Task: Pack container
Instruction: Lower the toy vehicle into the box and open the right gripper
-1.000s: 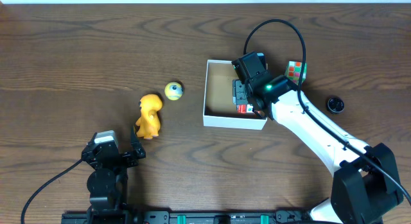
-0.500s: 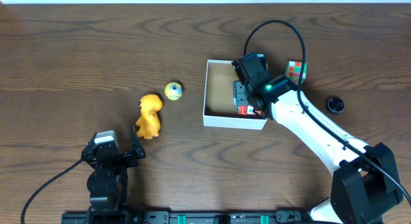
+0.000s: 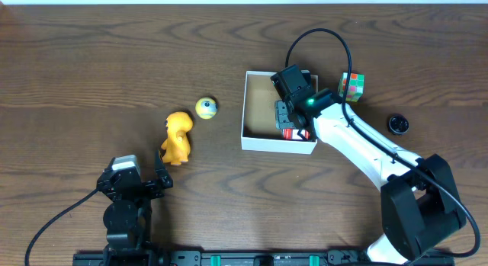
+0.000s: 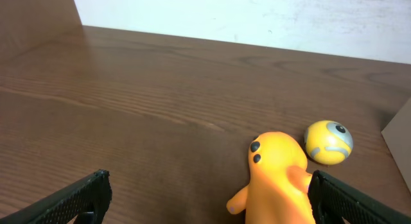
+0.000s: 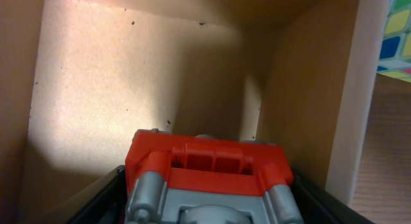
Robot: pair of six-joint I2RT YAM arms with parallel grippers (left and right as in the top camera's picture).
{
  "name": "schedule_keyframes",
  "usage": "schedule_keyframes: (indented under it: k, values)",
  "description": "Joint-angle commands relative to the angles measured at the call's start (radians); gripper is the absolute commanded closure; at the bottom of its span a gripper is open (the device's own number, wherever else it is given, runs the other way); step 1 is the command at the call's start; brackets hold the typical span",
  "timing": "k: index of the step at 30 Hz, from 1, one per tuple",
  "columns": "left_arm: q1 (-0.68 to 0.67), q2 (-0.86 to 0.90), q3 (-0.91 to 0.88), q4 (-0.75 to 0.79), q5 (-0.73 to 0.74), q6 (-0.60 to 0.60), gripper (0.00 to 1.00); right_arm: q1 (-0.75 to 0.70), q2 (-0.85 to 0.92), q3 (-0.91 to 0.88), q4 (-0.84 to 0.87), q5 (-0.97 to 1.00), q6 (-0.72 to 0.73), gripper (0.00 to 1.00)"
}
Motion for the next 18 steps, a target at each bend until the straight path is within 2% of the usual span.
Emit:
schedule_keyframes:
  k: [1, 6, 18]
  values:
    - [0.006, -0.006, -0.025, -0.006, -0.008, 0.017, 0.02, 0.009, -0.003, 0.012, 0.002, 0.013, 0.015, 0.43]
    - [0.006, -0.006, -0.025, -0.006, -0.008, 0.017, 0.02, 0.009, -0.003, 0.012, -0.003, 0.011, 0.015, 0.33]
    - [0.006, -0.006, -0.025, -0.006, -0.008, 0.017, 0.02, 0.009, -0.003, 0.012, -0.005, -0.015, 0.014, 0.18]
